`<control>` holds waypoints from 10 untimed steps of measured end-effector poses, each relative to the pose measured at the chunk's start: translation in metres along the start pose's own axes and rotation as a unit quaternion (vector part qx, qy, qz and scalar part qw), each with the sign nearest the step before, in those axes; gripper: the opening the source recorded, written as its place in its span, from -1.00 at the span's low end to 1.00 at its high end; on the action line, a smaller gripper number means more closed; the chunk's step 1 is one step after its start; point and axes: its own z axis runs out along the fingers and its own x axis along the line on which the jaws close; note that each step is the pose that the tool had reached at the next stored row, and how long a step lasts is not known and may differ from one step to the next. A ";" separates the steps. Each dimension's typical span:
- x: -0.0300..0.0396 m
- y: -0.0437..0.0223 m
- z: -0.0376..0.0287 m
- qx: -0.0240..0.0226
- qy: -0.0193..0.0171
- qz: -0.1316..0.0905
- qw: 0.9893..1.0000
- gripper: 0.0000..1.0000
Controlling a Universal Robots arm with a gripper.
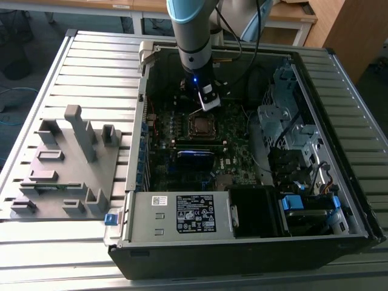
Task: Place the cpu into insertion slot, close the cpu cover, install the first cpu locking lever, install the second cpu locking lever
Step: 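Install the first cpu locking lever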
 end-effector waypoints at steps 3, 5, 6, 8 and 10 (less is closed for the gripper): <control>0.0001 0.0003 -0.0001 0.001 0.000 0.000 1.000 -0.80; 0.0001 0.0003 -0.0001 0.001 0.000 0.000 1.000 -0.80; 0.0001 0.0003 -0.0001 0.001 0.000 0.000 1.000 -0.80; 0.0000 0.0005 -0.0008 0.001 0.000 0.000 1.000 -0.80; -0.0004 0.0010 -0.0027 0.001 0.000 0.000 1.000 -0.80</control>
